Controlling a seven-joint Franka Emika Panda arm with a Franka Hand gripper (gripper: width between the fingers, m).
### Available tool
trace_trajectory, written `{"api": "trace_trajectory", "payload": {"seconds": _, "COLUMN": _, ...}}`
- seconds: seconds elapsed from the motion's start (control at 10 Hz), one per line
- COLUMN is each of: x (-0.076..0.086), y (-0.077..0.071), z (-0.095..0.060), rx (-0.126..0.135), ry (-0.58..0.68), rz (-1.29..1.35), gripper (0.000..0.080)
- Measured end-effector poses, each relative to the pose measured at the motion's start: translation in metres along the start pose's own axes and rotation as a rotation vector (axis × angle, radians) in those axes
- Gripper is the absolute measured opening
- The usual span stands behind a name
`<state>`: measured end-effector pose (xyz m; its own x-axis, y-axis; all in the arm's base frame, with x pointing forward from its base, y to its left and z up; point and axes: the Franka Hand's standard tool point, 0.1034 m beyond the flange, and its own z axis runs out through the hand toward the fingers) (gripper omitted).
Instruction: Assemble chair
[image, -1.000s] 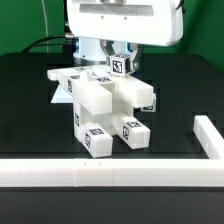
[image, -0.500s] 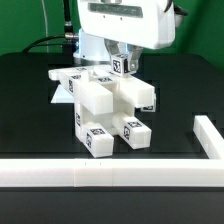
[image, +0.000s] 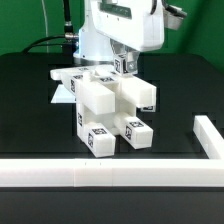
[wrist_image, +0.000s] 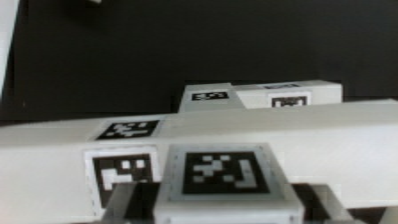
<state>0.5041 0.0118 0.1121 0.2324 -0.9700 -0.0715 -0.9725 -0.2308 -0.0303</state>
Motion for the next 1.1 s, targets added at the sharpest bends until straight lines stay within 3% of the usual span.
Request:
{"api": "trace_trajectory", "payload": {"seconds": 0.4, "x": -0.0022, "y": -0.0004, "z": 0.0005, "rx": 0.002, "ry": -0.007, "rz": 0.104, "gripper": 0.0272}}
{"api": "trace_trajectory", "payload": {"seconds": 0.6, "x": -0.0022, "y": -0.0002, "z": 0.0007, "rx": 0.002, "ry": -0.007, "rz": 0.05, "gripper": 0.0569}}
{"api": "trace_trajectory", "payload": {"seconds": 0.7, "x": -0.0024, "y": 0.0005, "z": 0.0012, "rx": -0.003, "ry": -0.009, "rz": 0.01, "gripper": 0.0569}}
{"api": "trace_trajectory", "payload": {"seconds": 0.8, "x": -0.0027, "y": 0.0004, "z": 0.0013, "rx": -0.003, "ry": -0.008, "rz": -0.064, "gripper": 0.0633}}
{"api": "trace_trajectory", "payload": {"seconds": 1.1, "x": -0.0055, "y": -0.0017, "z": 0.0006, "rx": -0.003, "ry": -0.008, "rz": -0.313, "gripper": 0.0648}}
